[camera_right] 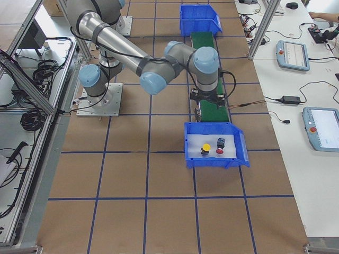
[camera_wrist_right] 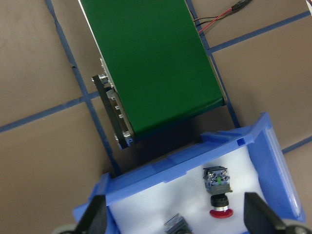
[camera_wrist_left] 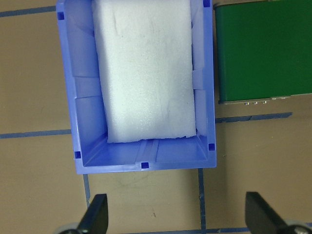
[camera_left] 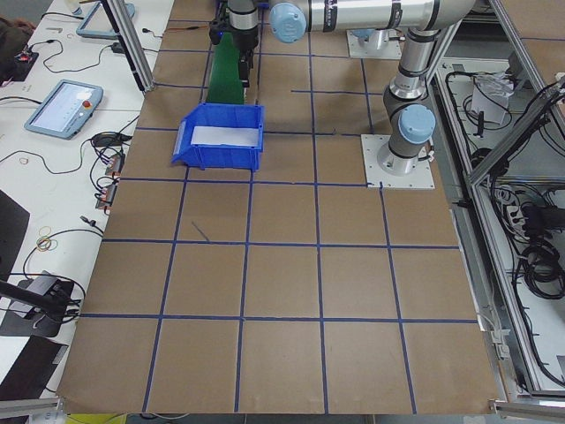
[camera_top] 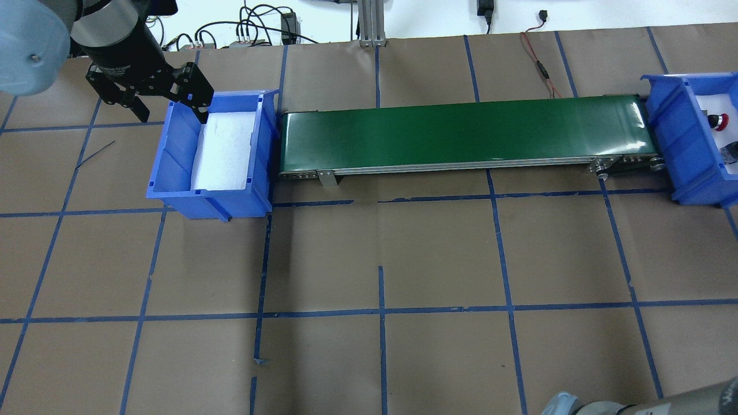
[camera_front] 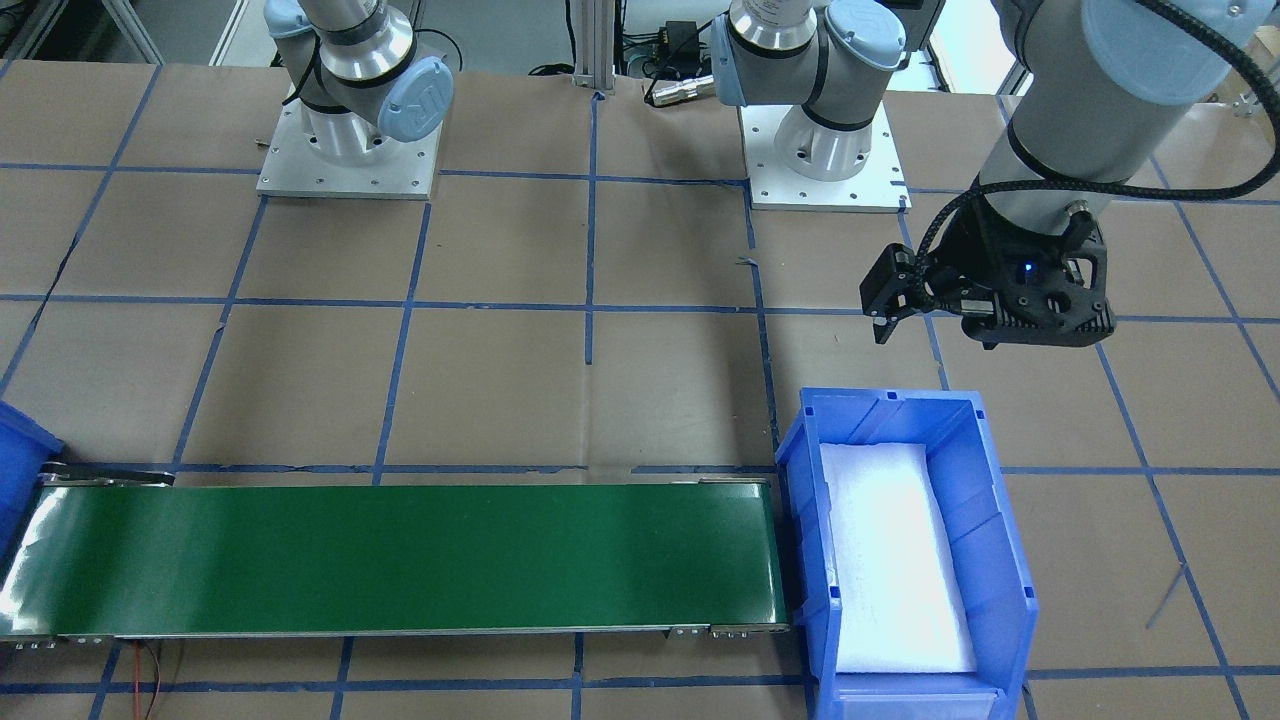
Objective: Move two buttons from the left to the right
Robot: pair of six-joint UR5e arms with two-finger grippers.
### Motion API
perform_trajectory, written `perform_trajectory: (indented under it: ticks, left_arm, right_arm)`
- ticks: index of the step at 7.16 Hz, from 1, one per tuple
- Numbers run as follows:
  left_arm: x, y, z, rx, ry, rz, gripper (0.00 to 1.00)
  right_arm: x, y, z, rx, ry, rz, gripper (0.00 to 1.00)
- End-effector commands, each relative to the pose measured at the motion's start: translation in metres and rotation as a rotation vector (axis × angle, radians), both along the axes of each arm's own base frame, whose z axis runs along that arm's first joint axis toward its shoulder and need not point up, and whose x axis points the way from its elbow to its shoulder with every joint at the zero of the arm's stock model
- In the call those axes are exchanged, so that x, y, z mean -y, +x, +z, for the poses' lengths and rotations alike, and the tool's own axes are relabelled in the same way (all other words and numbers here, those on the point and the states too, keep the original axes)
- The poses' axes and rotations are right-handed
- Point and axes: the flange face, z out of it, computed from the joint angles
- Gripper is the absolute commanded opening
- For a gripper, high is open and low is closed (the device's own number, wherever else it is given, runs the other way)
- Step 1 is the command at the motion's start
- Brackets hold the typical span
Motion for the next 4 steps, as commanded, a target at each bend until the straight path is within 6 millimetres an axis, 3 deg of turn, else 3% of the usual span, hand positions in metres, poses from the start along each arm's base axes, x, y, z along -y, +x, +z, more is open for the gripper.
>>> perform_trajectory:
  ticks: [1, 2, 4]
  left_arm:
    - [0.0, 0.0, 0.0, 0.0, 0.0, -0.001, 1.0]
    - [0.0, 0.0, 0.0, 0.003, 0.0, -0.001, 1.0]
    - [0.0, 0.001, 0.0, 0.011, 0.003, -0.001, 1.0]
  right_arm:
    - [-0.05, 0.03, 0.046, -0.007, 0.087, -0.159, 1.0]
    - [-0.064, 0.037, 0.062, -0.033, 0.105, -0.223, 1.0]
    - [-0.077, 0.045, 0.075, -0.028, 0.127, -0.361, 1.0]
